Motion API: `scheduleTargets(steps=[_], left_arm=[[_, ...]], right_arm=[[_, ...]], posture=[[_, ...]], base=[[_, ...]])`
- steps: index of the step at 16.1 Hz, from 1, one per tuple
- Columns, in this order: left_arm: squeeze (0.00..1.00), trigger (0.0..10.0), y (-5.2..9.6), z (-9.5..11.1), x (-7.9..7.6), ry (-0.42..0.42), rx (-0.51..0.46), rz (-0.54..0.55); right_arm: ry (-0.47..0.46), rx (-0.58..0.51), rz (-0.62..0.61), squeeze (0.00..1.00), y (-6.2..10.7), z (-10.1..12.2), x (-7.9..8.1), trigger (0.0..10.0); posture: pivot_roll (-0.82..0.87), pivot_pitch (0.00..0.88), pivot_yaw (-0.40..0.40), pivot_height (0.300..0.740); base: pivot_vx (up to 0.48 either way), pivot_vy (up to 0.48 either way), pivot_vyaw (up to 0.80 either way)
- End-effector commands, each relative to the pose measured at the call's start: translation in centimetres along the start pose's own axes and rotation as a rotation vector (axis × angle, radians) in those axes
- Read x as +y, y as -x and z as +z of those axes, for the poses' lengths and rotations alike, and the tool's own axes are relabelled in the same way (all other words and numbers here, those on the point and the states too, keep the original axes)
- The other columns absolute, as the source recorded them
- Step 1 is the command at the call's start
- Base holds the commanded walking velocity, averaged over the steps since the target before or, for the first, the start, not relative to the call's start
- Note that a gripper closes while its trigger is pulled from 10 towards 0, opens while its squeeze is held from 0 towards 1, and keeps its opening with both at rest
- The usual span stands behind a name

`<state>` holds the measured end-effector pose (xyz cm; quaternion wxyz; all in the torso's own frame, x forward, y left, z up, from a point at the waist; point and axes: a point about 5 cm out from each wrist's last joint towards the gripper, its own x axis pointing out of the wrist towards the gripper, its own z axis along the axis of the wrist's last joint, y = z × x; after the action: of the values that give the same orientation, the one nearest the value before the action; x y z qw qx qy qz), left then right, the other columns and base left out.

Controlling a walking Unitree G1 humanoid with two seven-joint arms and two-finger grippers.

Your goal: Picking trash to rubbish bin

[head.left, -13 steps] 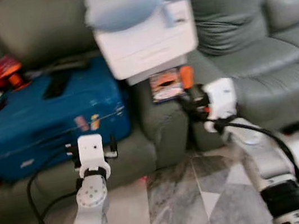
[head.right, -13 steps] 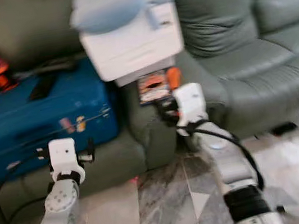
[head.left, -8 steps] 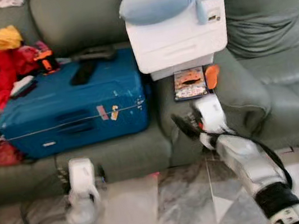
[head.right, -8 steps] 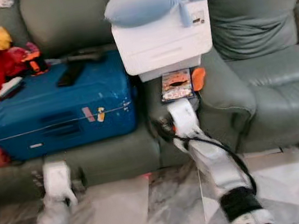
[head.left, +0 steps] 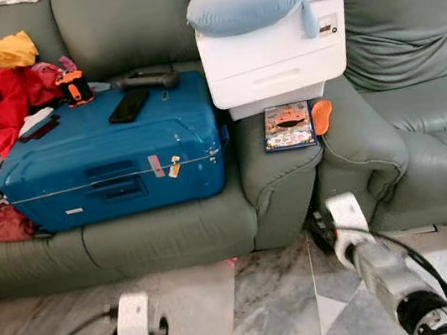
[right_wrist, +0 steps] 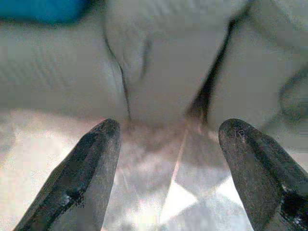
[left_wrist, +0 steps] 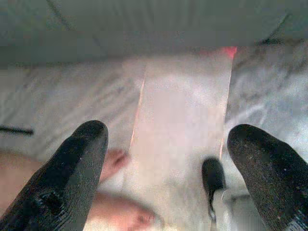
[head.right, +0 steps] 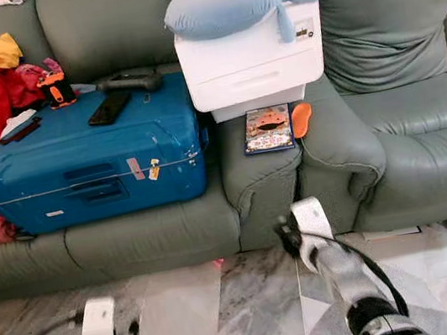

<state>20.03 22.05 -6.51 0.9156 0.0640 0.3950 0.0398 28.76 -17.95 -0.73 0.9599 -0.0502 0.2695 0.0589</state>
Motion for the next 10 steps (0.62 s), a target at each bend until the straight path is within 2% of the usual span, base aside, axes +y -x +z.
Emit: scheduleTargets(steps=[1, 2, 4, 7, 8, 10], left_arm=[[0.00, 10.0, 0.2, -1.1, 1.0, -0.008, 0.053, 0.028], [0.00, 10.0, 0.4, -1.8, 1.1, -0.013, 0.085, 0.017], [0.00, 10.0, 0.7, -3.1, 1.1, 0.039, 0.159, -0.003], [0.00, 10.0, 0.5, -2.7, 0.5, 0.044, 0.146, -0.016], [0.00, 10.0, 0.5, -2.8, 0.4, 0.088, 0.152, -0.007], [0.00, 10.0, 0.5, -2.9, 0.4, 0.104, 0.159, -0.001]], right_arm=[[-0.019, 0.048, -0.019, 0.00, 0.3, -1.4, 0.0, 10.0], [-0.040, 0.077, -0.032, 0.00, 0.5, -2.1, -0.1, 10.0], [-0.064, 0.160, -0.063, 0.00, 1.1, -4.2, -0.3, 10.0], [-0.081, 0.294, -0.088, 0.00, 2.7, -7.8, -0.6, 10.0], [-0.084, 0.359, -0.104, 0.00, 3.5, -9.3, -0.9, 10.0], [-0.100, 0.390, -0.133, 0.00, 4.0, -10.0, -1.1, 10.0]], posture=[[0.01, 0.029, 0.043, 0.740], [0.01, 0.026, 0.043, 0.740], [0.01, 0.020, 0.047, 0.740], [0.03, 0.014, 0.042, 0.740], [0.04, 0.013, 0.039, 0.740], [0.04, 0.013, 0.040, 0.740]], base=[[0.000, 0.000, 0.00], [0.000, 0.000, 0.00], [0.000, 0.000, 0.00], [0.000, 0.000, 0.00], [0.000, 0.000, -0.54], [0.000, 0.000, -0.78]])
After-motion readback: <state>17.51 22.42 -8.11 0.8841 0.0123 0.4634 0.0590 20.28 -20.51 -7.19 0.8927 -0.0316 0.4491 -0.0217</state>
